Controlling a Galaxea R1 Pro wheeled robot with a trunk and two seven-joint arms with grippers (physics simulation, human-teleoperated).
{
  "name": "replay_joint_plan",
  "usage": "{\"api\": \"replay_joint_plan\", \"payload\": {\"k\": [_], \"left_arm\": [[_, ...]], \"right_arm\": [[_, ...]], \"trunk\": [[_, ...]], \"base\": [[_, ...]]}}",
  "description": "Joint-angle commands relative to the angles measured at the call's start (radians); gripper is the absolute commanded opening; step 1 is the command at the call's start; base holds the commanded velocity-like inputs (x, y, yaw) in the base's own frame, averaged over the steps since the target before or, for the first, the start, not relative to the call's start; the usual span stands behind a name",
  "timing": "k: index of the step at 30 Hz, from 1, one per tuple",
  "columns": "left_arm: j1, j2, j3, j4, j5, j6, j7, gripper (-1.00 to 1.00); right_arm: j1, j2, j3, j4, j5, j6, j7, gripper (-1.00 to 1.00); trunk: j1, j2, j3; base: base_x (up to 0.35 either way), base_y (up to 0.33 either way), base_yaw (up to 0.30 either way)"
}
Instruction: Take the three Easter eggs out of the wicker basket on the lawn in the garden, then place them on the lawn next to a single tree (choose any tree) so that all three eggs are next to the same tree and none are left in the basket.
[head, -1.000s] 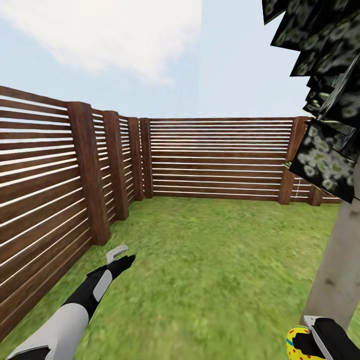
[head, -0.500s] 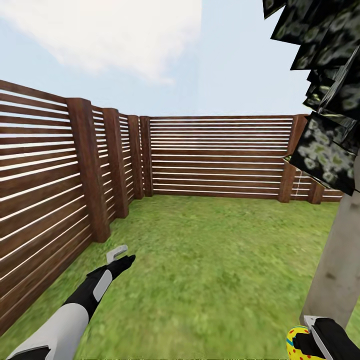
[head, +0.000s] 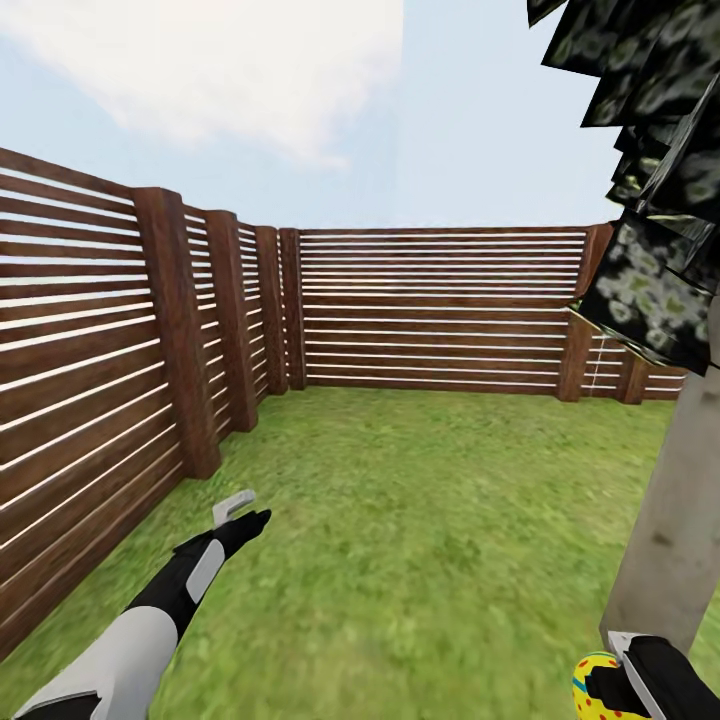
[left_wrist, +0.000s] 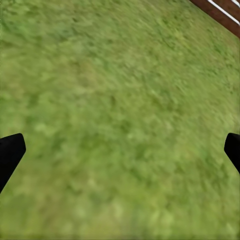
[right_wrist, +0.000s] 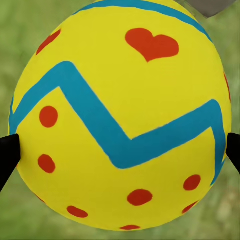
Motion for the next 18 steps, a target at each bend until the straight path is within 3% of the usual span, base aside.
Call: {"api": "replay_joint_plan", "payload": {"k": [1, 18], "left_arm": [[0.0, 0.0, 0.004, -0.001, 0.007, 0.007, -0.003, 1.0], [0.0, 0.0, 0.004, -0.001, 0.007, 0.007, -0.003, 1.0]], "right_arm": [[0.0, 0.0, -0.003, -0.001, 0.003, 0.005, 0.006, -1.0], [0.0, 0.0, -0.004, 0.0, 0.003, 0.005, 0.006, -1.0]], "trunk": [[0.004, -0.008, -0.004], [0.065, -0.12, -0.058]], "base": [[0.0, 0.0, 0.0], [0.0, 0.0, 0.0]]}}
